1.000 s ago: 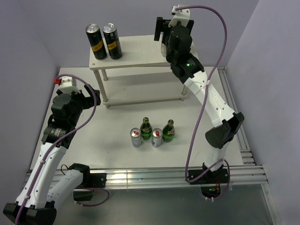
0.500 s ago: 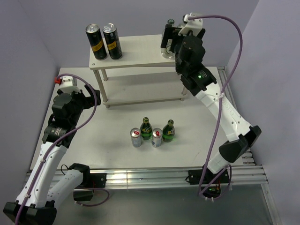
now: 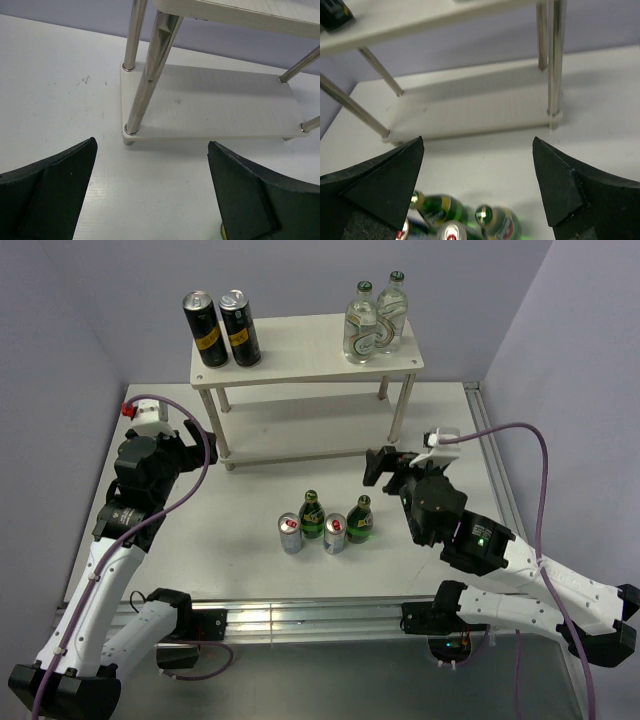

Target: Place and organize the beverage onto the shelf

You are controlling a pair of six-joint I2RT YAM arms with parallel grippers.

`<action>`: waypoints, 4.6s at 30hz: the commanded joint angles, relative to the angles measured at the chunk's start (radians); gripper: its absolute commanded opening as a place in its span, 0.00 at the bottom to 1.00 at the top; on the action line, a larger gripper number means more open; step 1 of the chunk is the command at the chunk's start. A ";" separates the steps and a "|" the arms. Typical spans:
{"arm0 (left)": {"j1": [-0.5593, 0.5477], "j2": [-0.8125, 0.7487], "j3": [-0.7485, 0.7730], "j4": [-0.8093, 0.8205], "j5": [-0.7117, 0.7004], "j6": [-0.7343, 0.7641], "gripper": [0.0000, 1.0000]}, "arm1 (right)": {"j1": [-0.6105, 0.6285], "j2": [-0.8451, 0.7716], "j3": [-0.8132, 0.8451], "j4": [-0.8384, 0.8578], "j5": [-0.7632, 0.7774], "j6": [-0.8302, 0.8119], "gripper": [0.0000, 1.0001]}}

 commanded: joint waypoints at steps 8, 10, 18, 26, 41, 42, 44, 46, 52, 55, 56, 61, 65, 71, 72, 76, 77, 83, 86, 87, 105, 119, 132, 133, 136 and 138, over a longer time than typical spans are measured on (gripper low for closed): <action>0.001 -0.003 0.008 0.018 0.019 0.022 0.99 | 0.058 -0.107 -0.308 -0.316 -0.051 0.551 0.93; 0.001 0.003 0.010 0.018 0.019 0.022 0.99 | 0.065 -0.094 -0.337 -0.290 -0.068 0.573 0.93; 0.001 0.010 0.007 0.019 0.018 0.024 0.99 | 0.071 -0.015 -0.353 -0.206 -0.075 0.558 0.92; 0.001 0.014 0.010 0.018 0.021 0.022 0.99 | 0.075 0.018 -0.357 -0.149 -0.045 0.515 0.90; -0.004 0.017 0.007 0.019 0.026 0.022 0.99 | 0.077 0.265 -0.334 0.082 0.059 0.364 0.36; -0.006 0.017 0.007 0.019 0.026 0.022 0.99 | 0.077 0.271 -0.331 0.084 0.062 0.358 0.33; -0.006 0.019 0.008 0.019 0.027 0.024 0.99 | 0.075 0.283 -0.324 0.081 0.067 0.357 0.18; -0.006 0.019 0.008 0.019 0.027 0.024 0.99 | 0.077 0.288 -0.322 0.086 0.068 0.344 0.03; -0.006 0.019 0.010 0.019 0.029 0.024 0.99 | 0.057 0.274 -0.267 0.116 0.105 0.245 0.00; -0.006 0.014 0.008 0.018 0.029 0.024 0.99 | 0.006 0.266 -0.233 0.170 0.074 0.171 0.00; -0.006 0.013 0.007 0.019 0.029 0.024 0.99 | -0.030 0.268 -0.212 0.171 0.064 0.144 0.00; -0.006 0.016 0.008 0.019 0.030 0.022 0.99 | -0.151 0.298 -0.144 0.280 -0.022 0.079 0.00; -0.006 0.019 0.010 0.021 0.030 0.022 0.99 | -0.245 0.357 -0.074 0.332 -0.071 0.039 0.00; -0.006 0.020 0.008 0.019 0.029 0.022 0.99 | -0.362 0.482 0.084 0.372 -0.140 0.018 0.00; -0.006 0.019 0.010 0.019 0.027 0.024 0.99 | -0.372 0.514 0.106 0.372 -0.148 0.016 0.00; -0.006 0.019 0.008 0.021 0.029 0.022 0.99 | -0.419 0.587 0.205 0.386 -0.174 0.005 0.00; -0.006 0.019 0.010 0.021 0.029 0.022 0.99 | -0.434 0.601 0.215 0.391 -0.182 0.001 0.00; -0.006 0.020 0.010 0.021 0.033 0.022 0.99 | -0.484 0.714 0.273 0.429 -0.208 0.019 0.00; -0.006 0.023 0.010 0.021 0.036 0.022 0.99 | -0.509 0.768 0.302 0.437 -0.225 0.030 0.00; -0.006 0.025 0.008 0.019 0.036 0.022 0.99 | -0.517 0.774 0.307 0.443 -0.226 0.031 0.00; -0.006 0.031 0.013 0.019 0.042 0.021 0.99 | -0.529 0.891 0.354 0.564 -0.200 -0.061 0.00; -0.006 0.020 0.014 0.018 0.041 0.022 0.99 | -0.523 0.914 0.365 0.486 -0.234 -0.087 0.46; -0.006 0.017 0.014 0.016 0.033 0.024 0.99 | -0.501 0.898 0.344 0.455 -0.220 -0.094 0.84; -0.006 0.017 0.014 0.018 0.033 0.024 0.99 | -0.495 0.888 0.335 0.454 -0.213 -0.088 0.89; -0.006 0.016 0.016 0.016 0.033 0.025 0.99 | -0.485 0.840 0.293 0.438 -0.220 -0.062 0.90; -0.004 0.013 0.016 0.016 0.030 0.025 0.99 | -0.475 0.809 0.266 0.434 -0.223 -0.050 0.91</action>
